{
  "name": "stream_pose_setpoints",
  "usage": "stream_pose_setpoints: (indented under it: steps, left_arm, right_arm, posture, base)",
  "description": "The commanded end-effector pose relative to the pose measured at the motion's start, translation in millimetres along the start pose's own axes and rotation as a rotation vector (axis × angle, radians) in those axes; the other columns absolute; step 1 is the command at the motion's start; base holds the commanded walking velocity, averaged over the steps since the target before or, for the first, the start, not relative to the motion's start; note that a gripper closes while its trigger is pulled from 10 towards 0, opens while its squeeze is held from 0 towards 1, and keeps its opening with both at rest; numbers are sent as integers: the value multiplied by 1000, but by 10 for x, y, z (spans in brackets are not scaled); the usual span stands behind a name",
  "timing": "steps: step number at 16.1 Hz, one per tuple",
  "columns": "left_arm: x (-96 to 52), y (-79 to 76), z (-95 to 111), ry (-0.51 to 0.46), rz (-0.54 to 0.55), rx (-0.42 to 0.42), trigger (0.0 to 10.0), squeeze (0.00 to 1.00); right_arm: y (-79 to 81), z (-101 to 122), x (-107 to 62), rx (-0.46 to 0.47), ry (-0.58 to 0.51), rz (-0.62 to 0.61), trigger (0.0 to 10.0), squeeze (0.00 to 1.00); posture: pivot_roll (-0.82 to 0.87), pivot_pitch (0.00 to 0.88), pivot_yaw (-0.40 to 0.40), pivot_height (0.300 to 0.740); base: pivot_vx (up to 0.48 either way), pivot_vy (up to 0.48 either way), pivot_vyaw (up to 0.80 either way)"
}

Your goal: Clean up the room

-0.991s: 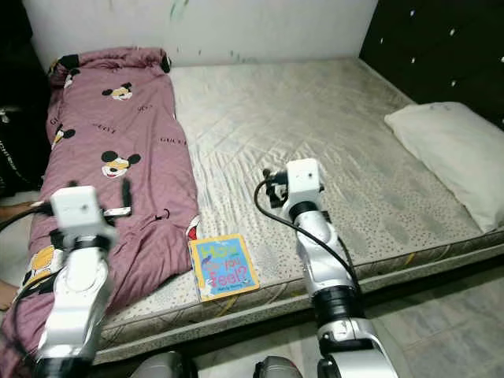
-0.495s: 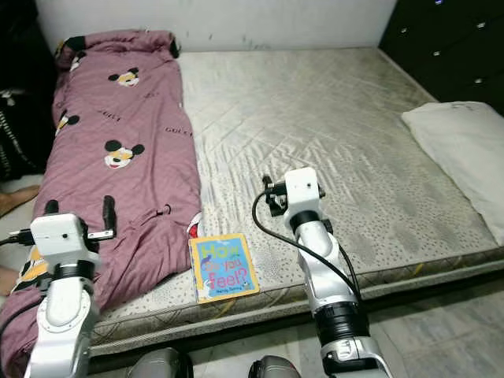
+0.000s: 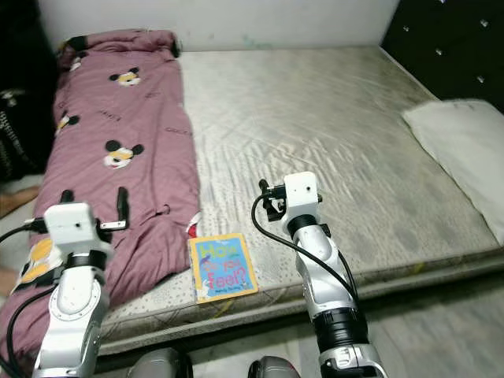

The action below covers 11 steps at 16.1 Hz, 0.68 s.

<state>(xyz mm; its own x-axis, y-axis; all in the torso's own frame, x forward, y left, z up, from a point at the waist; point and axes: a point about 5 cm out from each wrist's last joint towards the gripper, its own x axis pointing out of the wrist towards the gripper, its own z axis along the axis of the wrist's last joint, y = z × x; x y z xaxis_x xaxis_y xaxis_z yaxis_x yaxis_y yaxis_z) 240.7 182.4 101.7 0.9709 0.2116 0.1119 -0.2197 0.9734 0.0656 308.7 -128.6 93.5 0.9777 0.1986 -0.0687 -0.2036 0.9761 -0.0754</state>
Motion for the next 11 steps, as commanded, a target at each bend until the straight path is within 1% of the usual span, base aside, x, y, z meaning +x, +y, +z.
stream_pose_setpoints:
  steps: [1, 4, 6, 11]
  left_arm:
    - [1, 12, -9, 21, 12, -9, 10000, 0]
    - [1, -5, -7, 27, -10, -2, 10000, 0]
    - [-6, -11, -4, 33, -4, -1, 10000, 0]
    - [-25, -7, -11, 54, -3, -22, 10000, 0]
  right_arm:
    - [-56, 51, -4, -2, -11, -16, 10000, 0]
    - [-46, 33, -23, -7, -3, -9, 10000, 0]
    - [-32, 30, -37, -3, 2, -5, 10000, 0]
    - [-7, 12, -71, 3, 9, 20, 10000, 0]
  posture:
    - [-10, 79, -52, 740]
    - [-8, 88, -52, 740]
    - [-10, 97, -53, 740]
    - [-10, 117, -53, 740]
  base:
    - [0, 0, 0]
    - [0, 0, 0]
    - [0, 0, 0]
    - [0, 0, 0]
